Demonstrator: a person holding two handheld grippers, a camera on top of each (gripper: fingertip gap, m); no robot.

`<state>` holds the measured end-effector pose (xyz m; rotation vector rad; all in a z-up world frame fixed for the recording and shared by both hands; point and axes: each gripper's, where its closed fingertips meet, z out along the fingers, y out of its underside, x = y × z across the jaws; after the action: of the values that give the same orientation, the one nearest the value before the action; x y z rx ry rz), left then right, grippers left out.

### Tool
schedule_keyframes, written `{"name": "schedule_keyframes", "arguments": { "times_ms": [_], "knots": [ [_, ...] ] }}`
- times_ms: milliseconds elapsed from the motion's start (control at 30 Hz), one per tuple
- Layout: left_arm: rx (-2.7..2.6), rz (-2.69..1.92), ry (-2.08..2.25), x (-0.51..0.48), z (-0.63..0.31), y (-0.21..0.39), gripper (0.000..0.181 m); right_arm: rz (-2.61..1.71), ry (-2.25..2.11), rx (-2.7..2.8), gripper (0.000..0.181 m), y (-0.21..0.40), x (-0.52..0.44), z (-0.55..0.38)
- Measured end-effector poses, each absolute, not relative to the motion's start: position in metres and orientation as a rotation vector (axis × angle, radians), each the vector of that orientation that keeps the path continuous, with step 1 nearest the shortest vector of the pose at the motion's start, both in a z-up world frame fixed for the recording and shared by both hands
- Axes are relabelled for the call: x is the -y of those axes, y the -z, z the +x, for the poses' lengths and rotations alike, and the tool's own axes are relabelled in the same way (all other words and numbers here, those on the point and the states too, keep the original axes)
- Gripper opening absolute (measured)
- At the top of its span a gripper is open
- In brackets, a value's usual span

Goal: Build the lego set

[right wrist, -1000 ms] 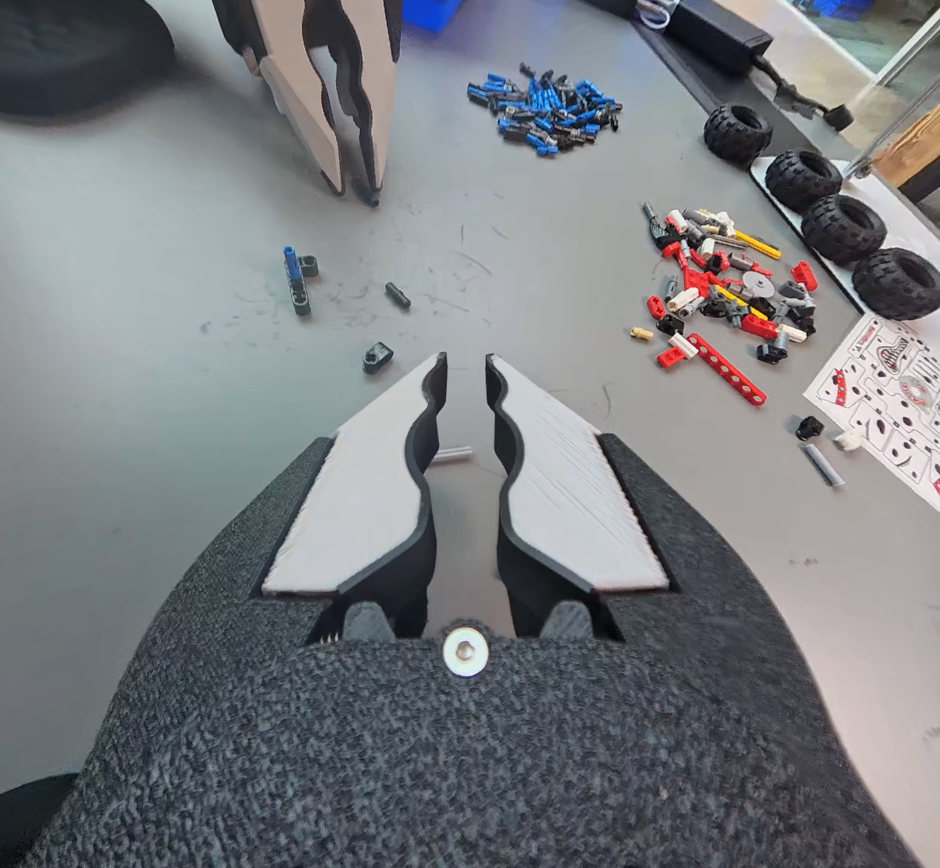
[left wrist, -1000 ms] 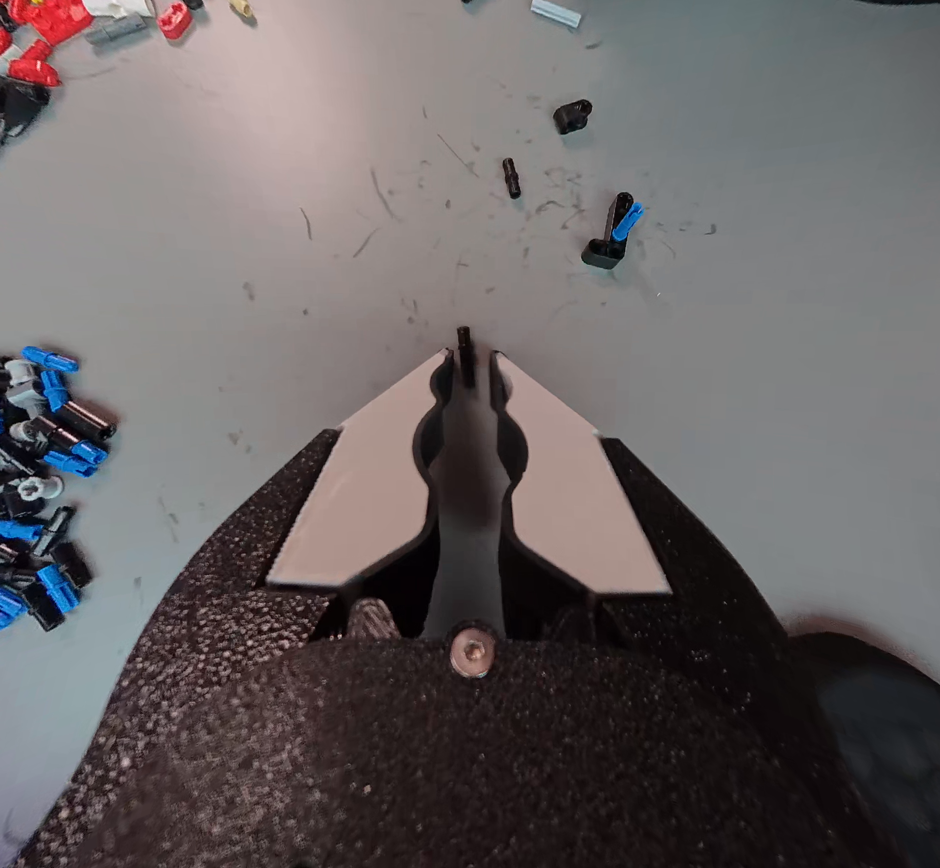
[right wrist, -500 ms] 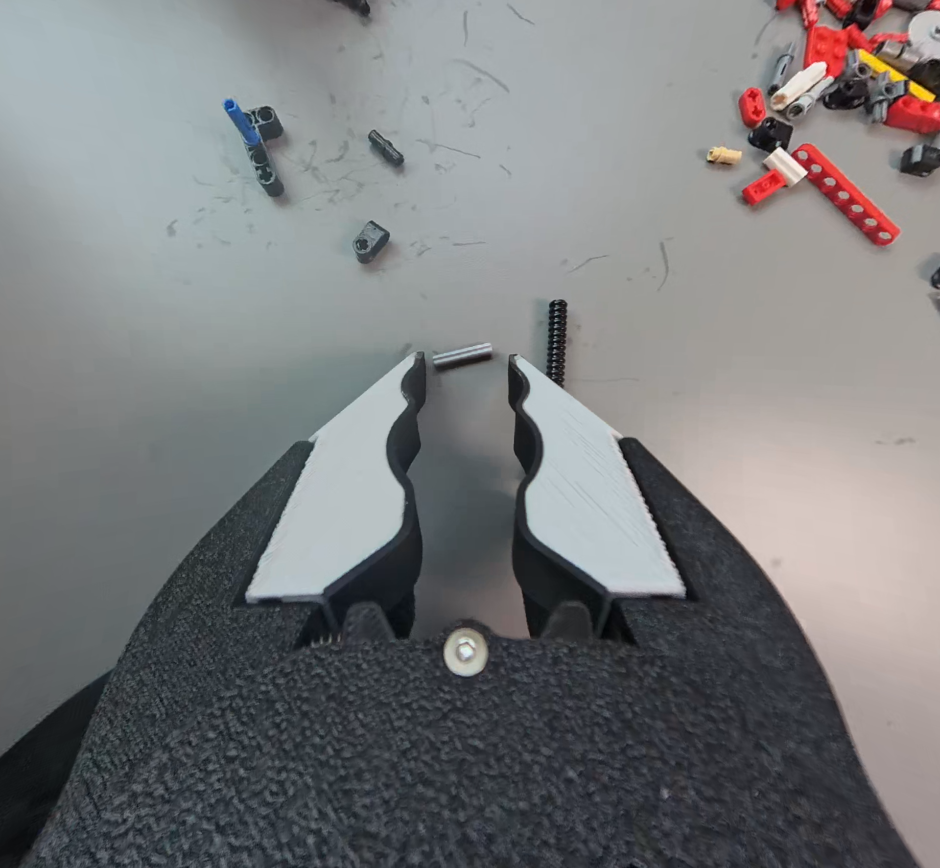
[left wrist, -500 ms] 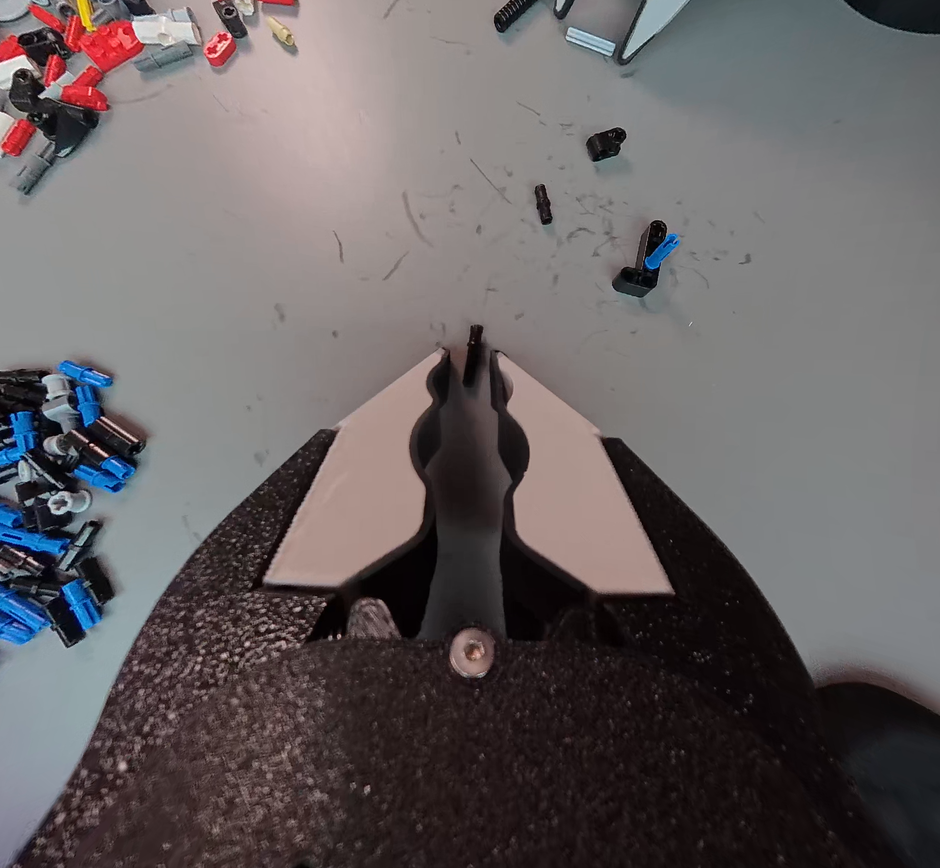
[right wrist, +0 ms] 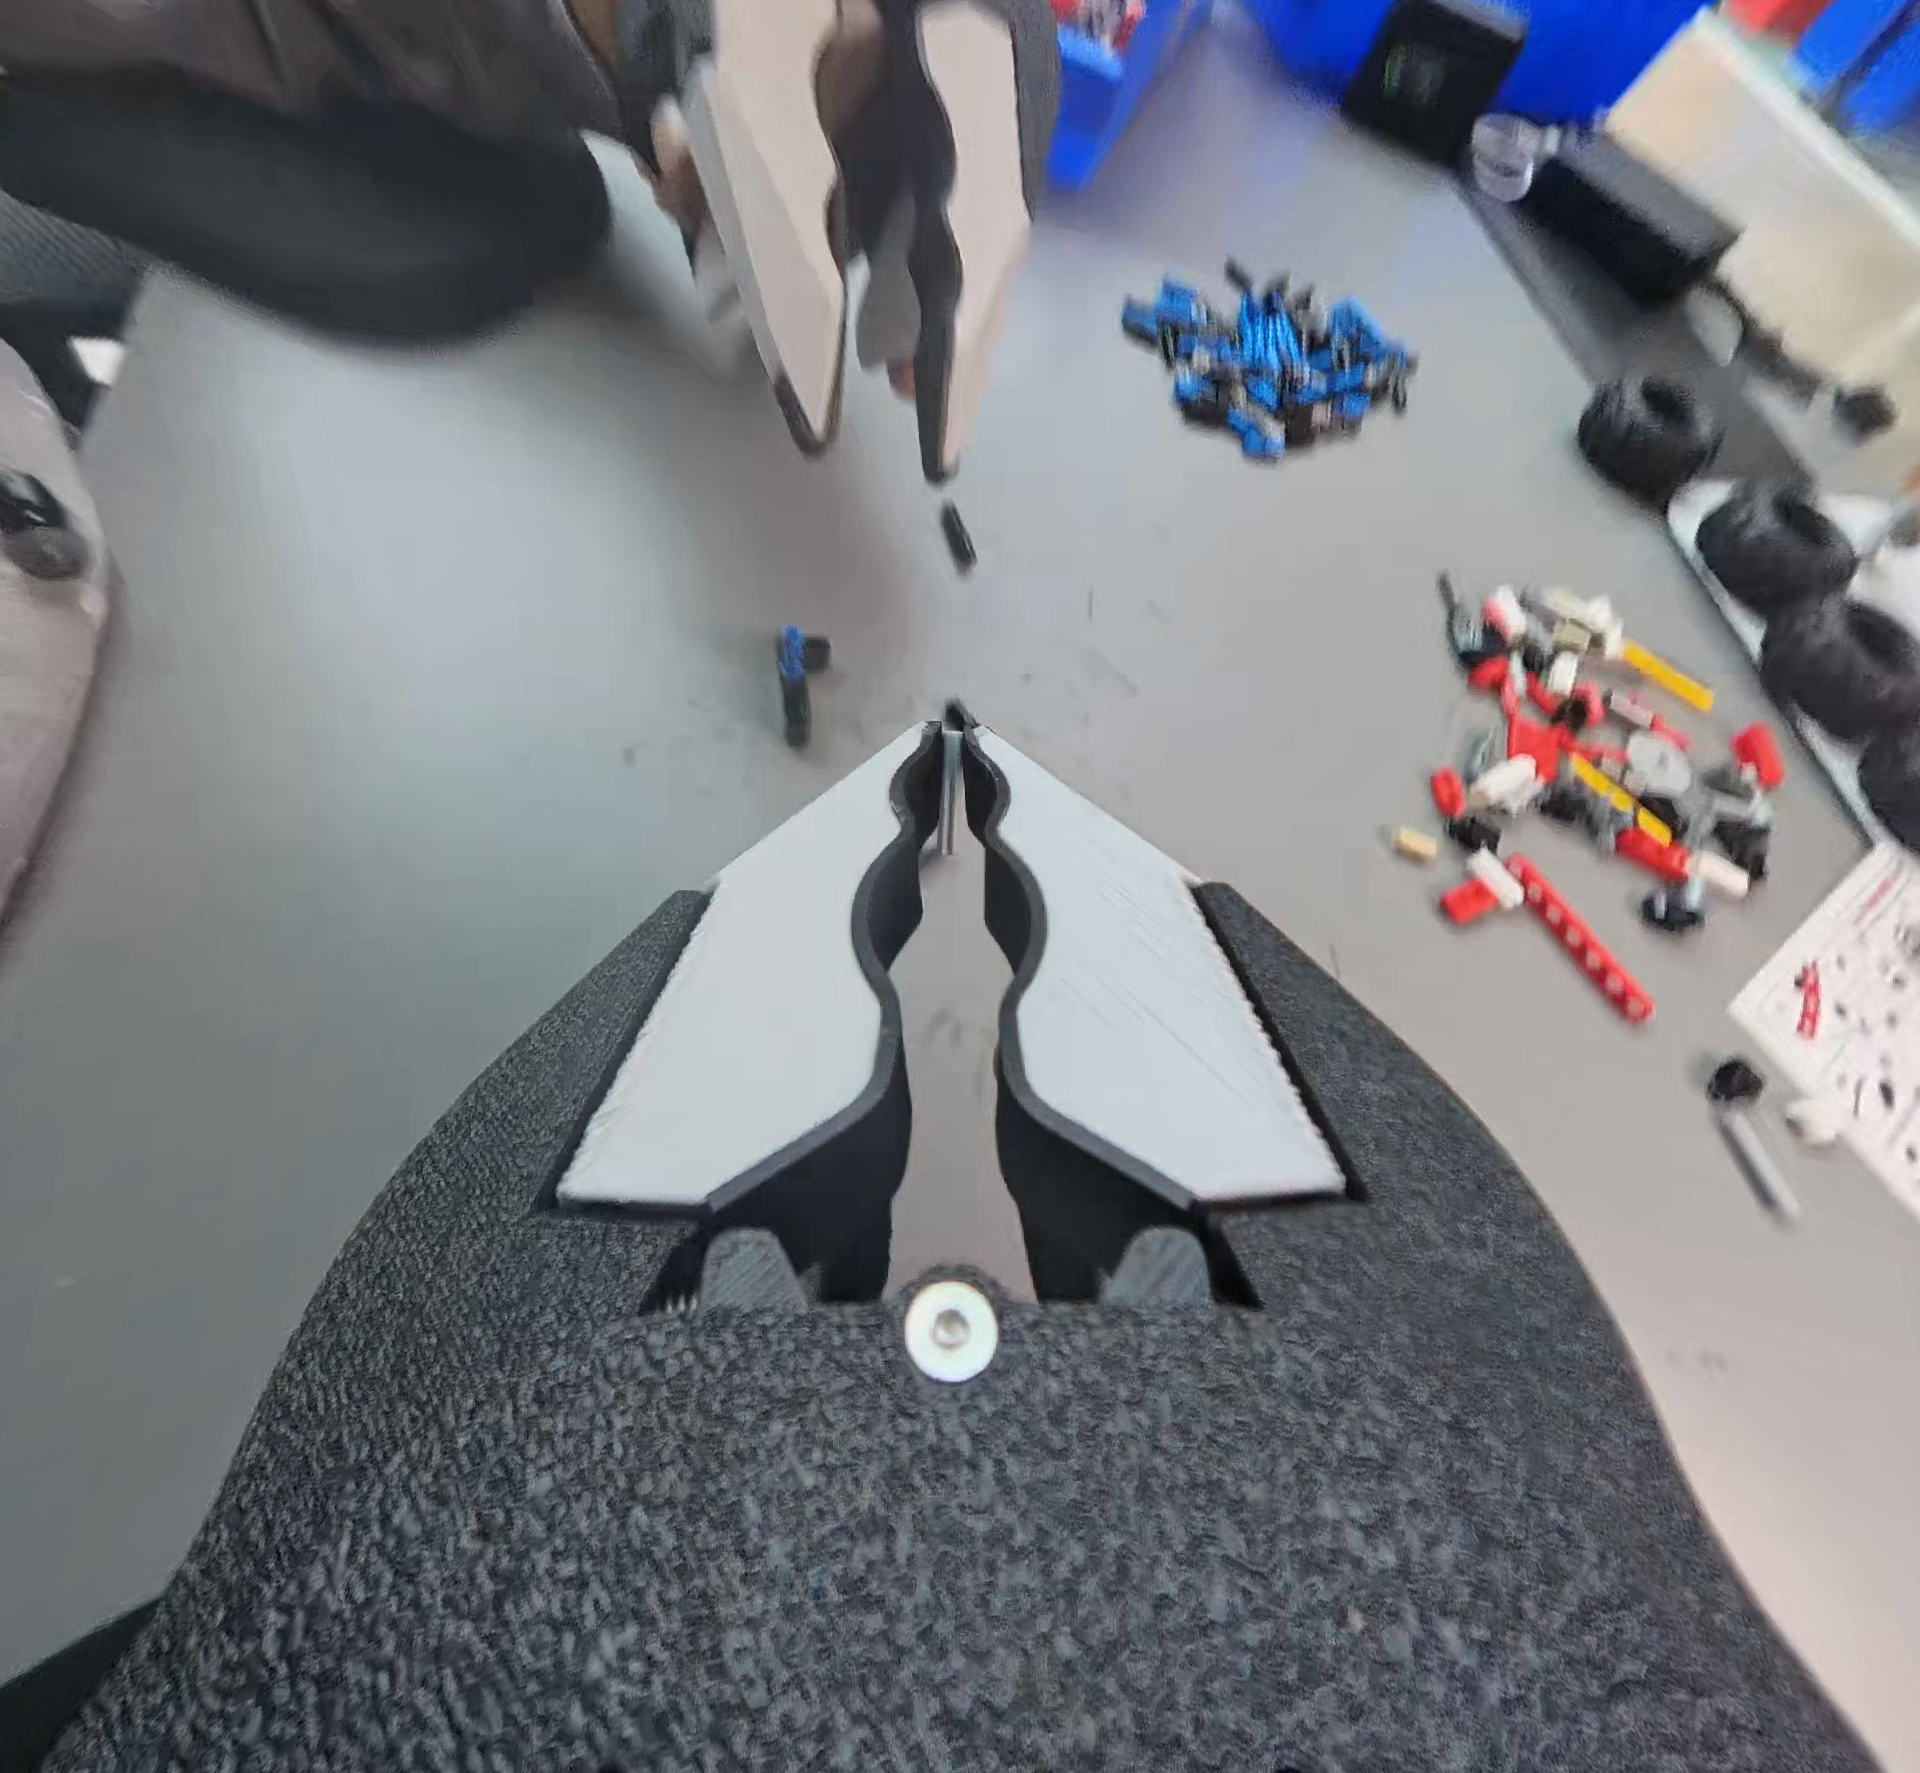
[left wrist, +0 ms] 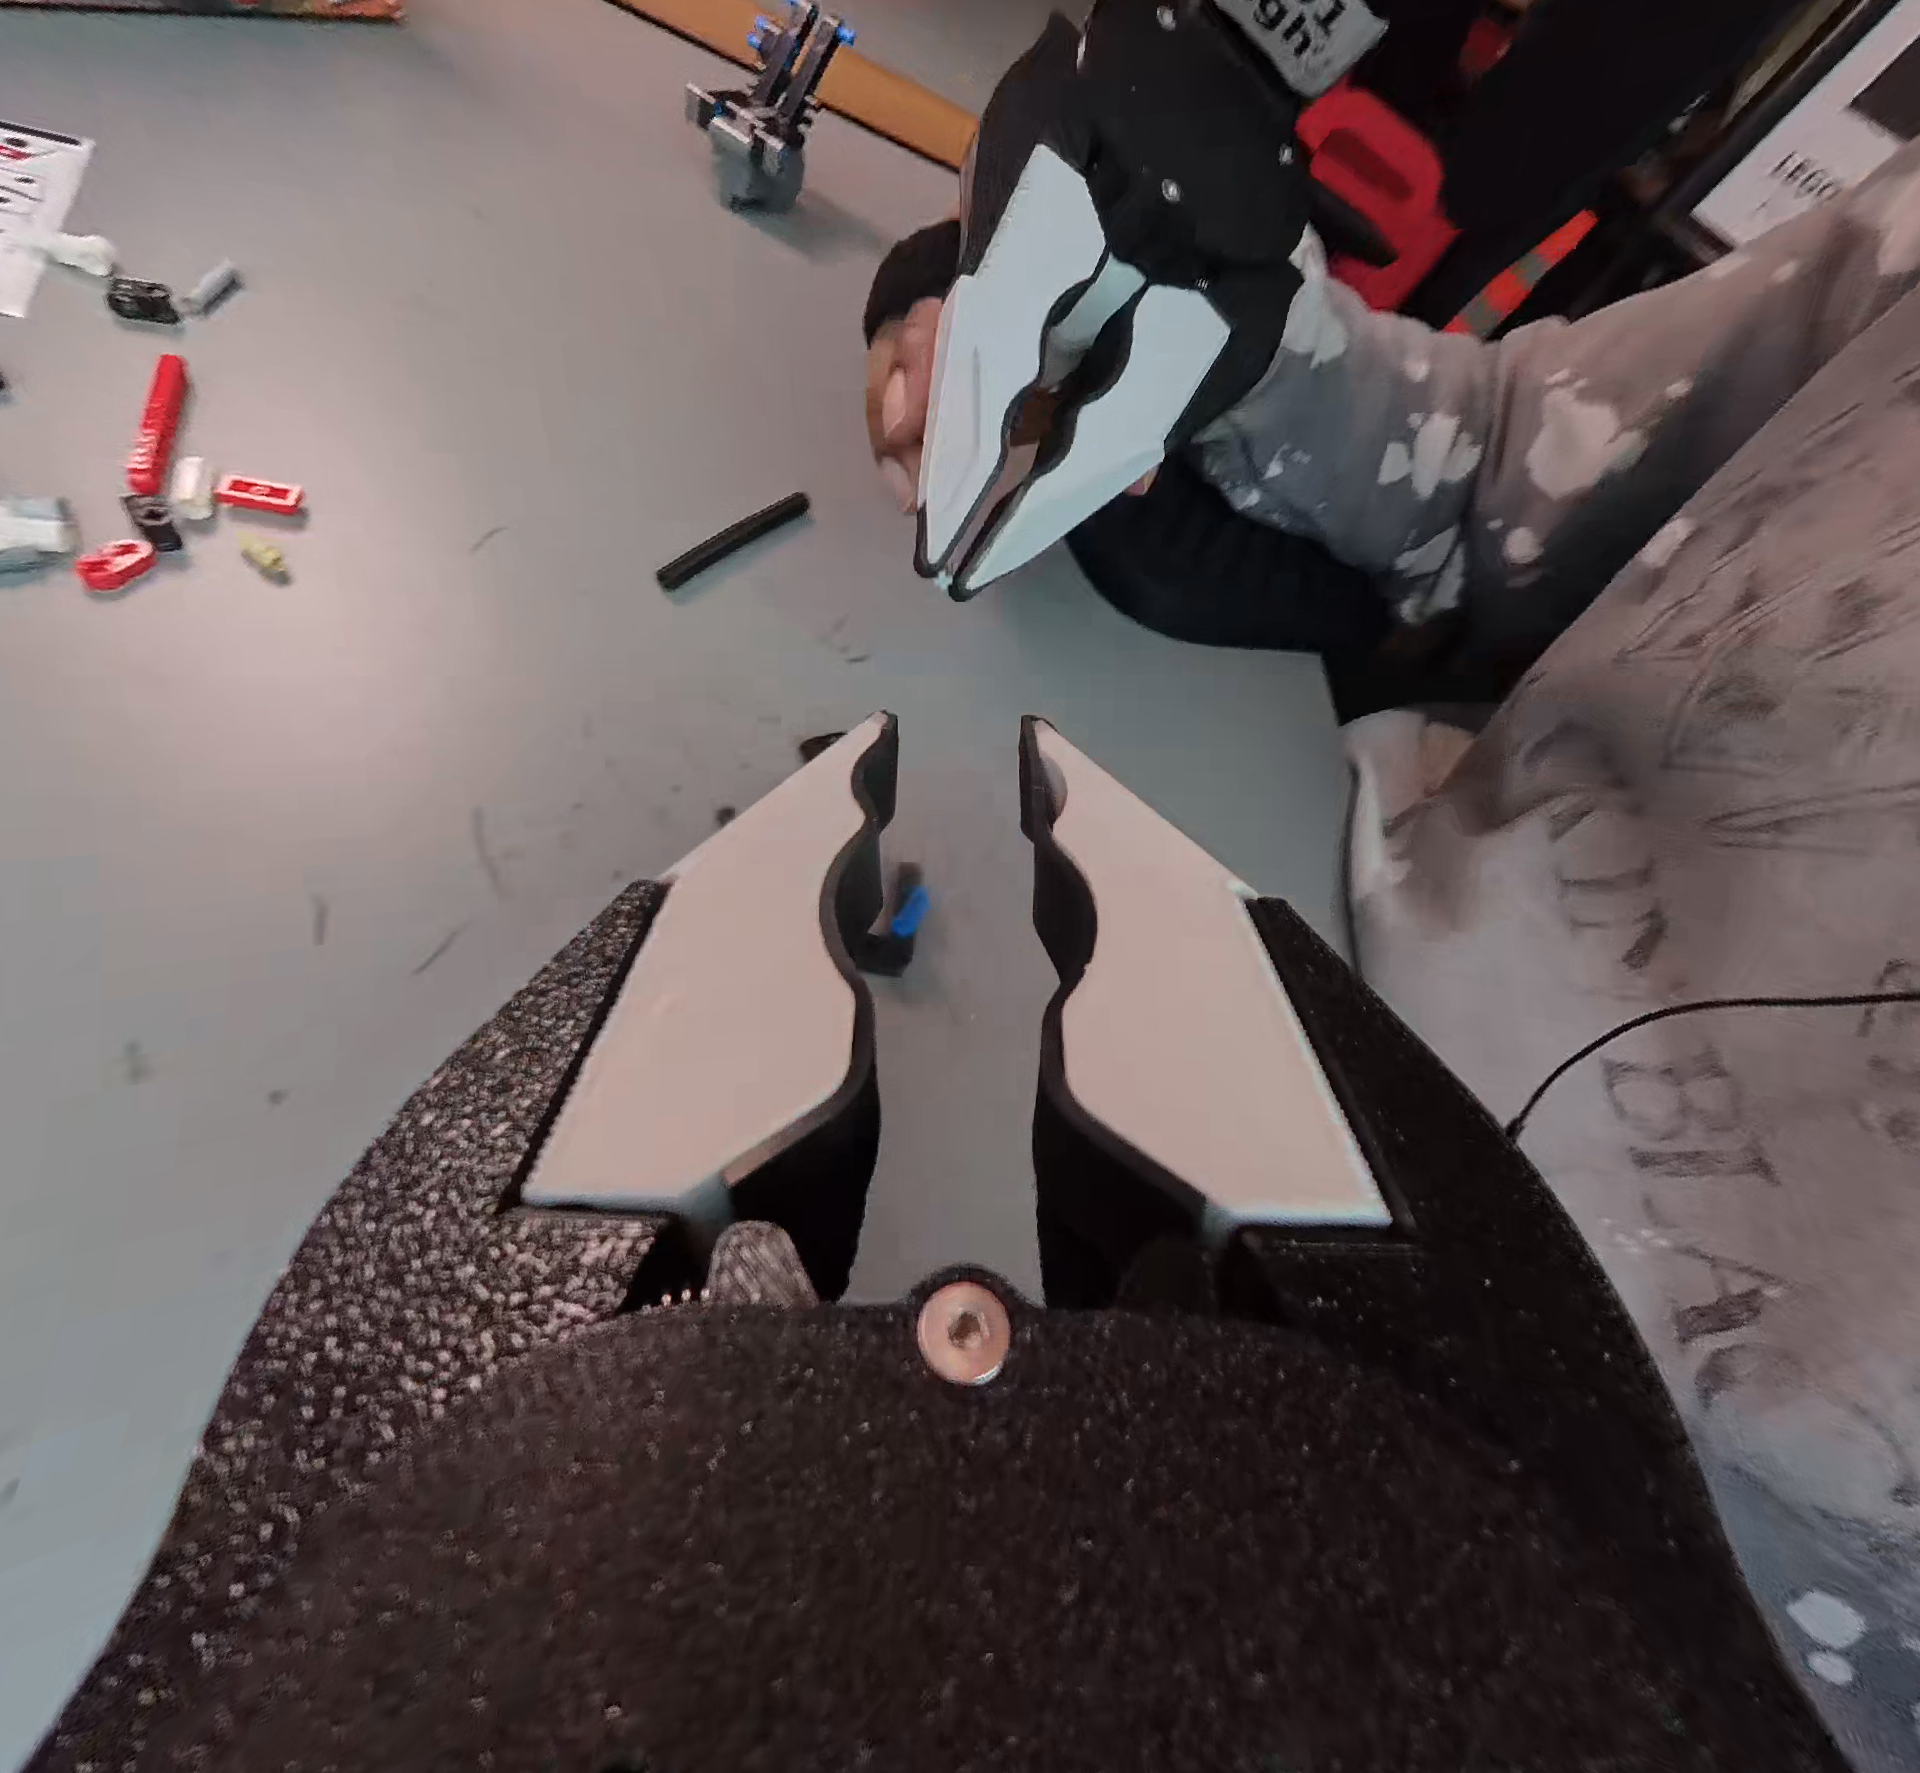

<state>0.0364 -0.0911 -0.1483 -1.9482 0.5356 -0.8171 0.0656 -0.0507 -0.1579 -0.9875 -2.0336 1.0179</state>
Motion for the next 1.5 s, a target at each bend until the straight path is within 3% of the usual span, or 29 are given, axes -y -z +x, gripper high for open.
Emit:
{"name": "schedule_keyframes", "arguments": {
  "times_ms": [33,300,700,1100,1267,1500],
  "knots": [
    [-0.510,-1.925,0.894,0.091,0.045,0.142,0.024,-0.902,-1.072,1.996,0.003,0.144,0.063,0.063],
    [-0.221,-1.817,1.389,0.093,0.062,0.119,0.026,-0.556,-0.852,1.883,0.004,0.123,0.093,0.051],
    [-0.140,-1.699,1.684,0.102,0.067,0.106,0.007,-0.489,-0.889,1.797,0.004,0.107,0.105,0.052],
    [-0.241,-1.635,1.752,0.112,0.081,0.099,0.005,-0.483,-1.041,1.802,0.011,0.098,0.114,0.066],
    [-0.182,-1.653,1.741,0.106,0.076,0.107,0.005,-0.405,-0.840,1.812,0.006,0.107,0.111,0.062],
    [-0.114,-1.644,1.766,0.102,0.073,0.110,0.005,-0.339,-0.644,1.766,0.016,0.105,0.103,0.058]
  ]
}}
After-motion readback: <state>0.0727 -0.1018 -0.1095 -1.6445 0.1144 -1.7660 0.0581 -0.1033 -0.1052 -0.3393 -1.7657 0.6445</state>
